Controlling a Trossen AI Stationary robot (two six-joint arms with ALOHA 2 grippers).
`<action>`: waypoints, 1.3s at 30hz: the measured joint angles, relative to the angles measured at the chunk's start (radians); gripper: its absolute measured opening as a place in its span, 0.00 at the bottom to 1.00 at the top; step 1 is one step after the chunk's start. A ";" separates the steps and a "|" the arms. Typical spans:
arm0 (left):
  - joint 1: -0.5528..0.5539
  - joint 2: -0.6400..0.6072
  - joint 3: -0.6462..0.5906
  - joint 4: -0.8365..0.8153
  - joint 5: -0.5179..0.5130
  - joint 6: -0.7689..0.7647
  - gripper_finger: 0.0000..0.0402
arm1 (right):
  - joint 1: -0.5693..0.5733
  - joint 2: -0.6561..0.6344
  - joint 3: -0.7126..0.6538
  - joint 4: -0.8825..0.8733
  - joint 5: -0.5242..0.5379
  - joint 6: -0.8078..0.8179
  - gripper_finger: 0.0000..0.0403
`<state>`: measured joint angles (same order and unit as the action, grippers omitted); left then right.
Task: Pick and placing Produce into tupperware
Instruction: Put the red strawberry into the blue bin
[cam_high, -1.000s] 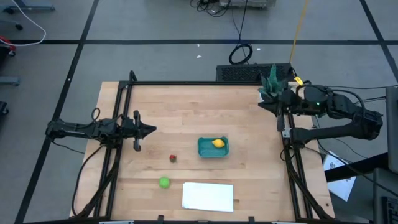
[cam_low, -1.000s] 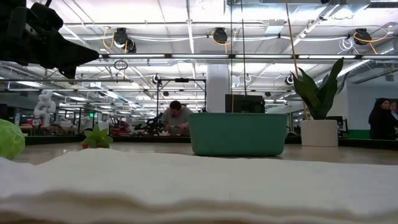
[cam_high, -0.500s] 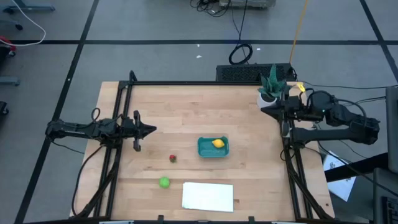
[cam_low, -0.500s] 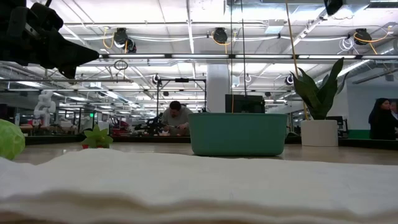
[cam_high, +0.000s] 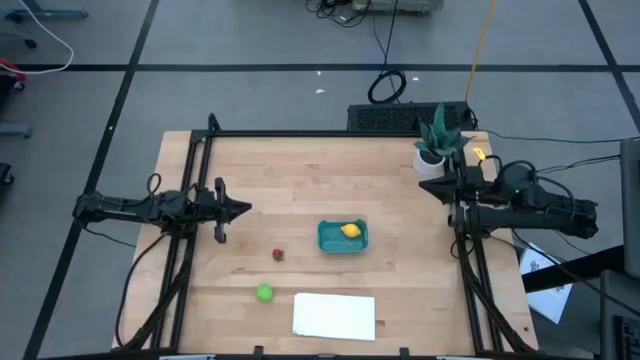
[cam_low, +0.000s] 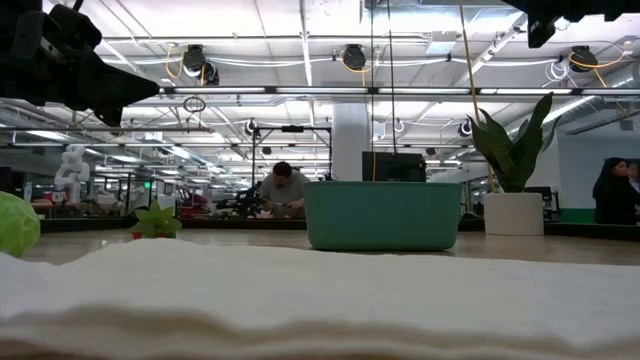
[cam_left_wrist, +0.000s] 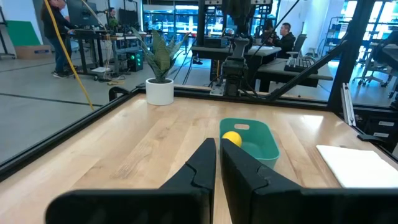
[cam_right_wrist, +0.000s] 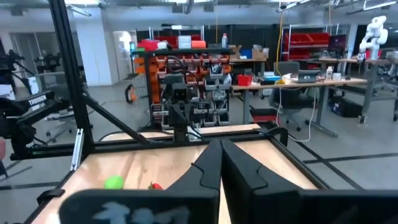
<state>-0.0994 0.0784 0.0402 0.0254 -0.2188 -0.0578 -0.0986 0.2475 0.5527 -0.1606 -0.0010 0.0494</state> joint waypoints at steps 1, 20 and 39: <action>0.000 0.000 0.000 0.000 0.000 0.000 0.06 | 0.000 -0.008 -0.008 0.004 0.000 -0.005 0.00; 0.000 0.000 0.000 0.000 0.000 0.000 0.06 | 0.000 -0.004 -0.245 0.308 -0.053 0.036 0.00; 0.000 0.000 0.000 0.000 0.000 0.002 0.06 | 0.000 0.052 -0.355 0.385 -0.051 0.077 0.00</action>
<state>-0.0994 0.0787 0.0402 0.0253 -0.2184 -0.0554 -0.0982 0.2991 0.1978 0.2243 -0.0519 0.1268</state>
